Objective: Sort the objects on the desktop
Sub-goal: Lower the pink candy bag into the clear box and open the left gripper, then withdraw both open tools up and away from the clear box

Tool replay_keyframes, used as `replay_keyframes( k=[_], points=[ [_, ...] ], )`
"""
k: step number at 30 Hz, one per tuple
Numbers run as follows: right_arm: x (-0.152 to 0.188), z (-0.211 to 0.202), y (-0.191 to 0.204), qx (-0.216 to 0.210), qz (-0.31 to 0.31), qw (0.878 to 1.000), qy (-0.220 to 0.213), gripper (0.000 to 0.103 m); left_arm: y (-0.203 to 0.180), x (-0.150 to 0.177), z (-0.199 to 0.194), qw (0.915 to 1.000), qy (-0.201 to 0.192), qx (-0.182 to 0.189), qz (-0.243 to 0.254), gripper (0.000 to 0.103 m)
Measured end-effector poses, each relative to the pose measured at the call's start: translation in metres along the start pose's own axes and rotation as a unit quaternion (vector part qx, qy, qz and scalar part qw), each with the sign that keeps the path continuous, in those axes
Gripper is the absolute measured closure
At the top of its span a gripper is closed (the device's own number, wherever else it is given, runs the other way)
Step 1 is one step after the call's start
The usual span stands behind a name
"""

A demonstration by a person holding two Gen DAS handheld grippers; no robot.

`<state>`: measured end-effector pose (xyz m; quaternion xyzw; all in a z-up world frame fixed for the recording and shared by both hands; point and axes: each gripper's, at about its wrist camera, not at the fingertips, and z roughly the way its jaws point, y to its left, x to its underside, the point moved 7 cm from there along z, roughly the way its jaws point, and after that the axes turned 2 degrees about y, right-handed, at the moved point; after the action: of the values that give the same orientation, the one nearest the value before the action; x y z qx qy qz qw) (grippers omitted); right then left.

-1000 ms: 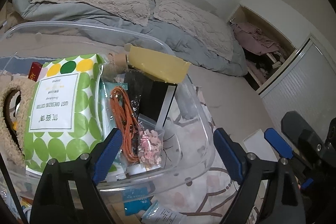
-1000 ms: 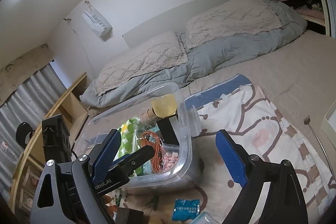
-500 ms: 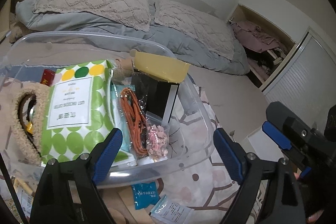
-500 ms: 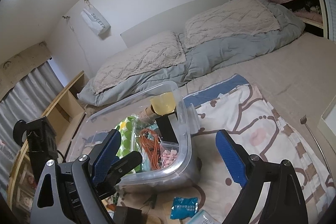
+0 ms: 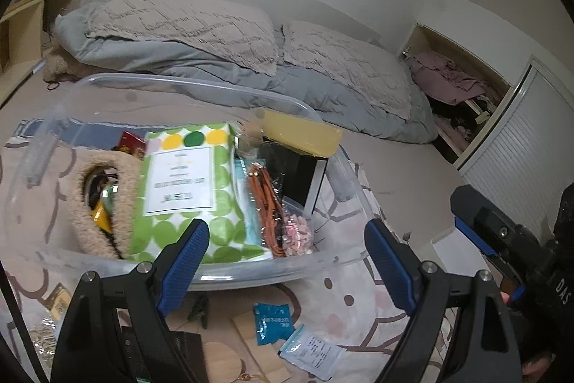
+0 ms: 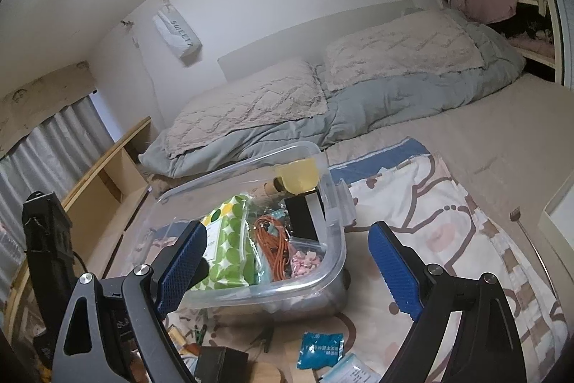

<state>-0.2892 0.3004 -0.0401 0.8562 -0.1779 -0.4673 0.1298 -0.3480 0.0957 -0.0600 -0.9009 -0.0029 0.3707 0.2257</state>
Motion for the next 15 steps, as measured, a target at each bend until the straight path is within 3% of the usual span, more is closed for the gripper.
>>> replay_keyframes(
  k=[15],
  points=[
    [0.014,-0.018,0.016,0.030,-0.038,0.999,-0.015,0.012,0.035,0.007,-0.052,0.9975,-0.033,-0.062,0.006,0.014]
  ],
)
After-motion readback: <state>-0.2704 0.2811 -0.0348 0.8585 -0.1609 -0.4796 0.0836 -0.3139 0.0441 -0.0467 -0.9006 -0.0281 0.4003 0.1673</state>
